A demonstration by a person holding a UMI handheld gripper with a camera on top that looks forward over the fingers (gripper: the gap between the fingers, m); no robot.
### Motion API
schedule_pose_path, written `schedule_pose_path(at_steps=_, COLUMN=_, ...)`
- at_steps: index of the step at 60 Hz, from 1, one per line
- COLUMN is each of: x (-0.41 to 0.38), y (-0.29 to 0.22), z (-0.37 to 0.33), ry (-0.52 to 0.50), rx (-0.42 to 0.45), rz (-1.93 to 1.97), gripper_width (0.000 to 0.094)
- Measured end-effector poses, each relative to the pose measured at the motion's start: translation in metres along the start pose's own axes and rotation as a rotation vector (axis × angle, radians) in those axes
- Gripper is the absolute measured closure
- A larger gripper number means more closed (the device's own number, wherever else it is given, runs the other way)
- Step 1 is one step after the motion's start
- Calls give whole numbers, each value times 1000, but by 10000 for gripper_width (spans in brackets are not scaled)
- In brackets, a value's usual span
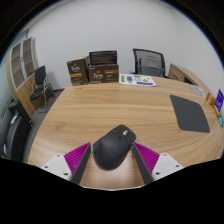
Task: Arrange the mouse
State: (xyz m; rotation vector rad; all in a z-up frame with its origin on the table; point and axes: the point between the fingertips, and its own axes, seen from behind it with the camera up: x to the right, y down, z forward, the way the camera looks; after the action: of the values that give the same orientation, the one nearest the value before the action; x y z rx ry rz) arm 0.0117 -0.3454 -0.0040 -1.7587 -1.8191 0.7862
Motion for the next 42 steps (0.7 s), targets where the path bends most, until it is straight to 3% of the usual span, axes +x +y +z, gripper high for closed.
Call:
schedule_pose_path(at_steps=30, x=-11, y=-27, z=33, ry=-27, rx=1, rz=-46, gripper_width=89)
schedule_pose_path(at_steps=36, x=-11, y=-28, z=35, ry=-32, rx=0, rz=-37, gripper_width=155)
schedule_pose_path(at_steps=42, x=-7, y=-30, z=36, ry=-24, rx=7, rz=-21, gripper_width=277)
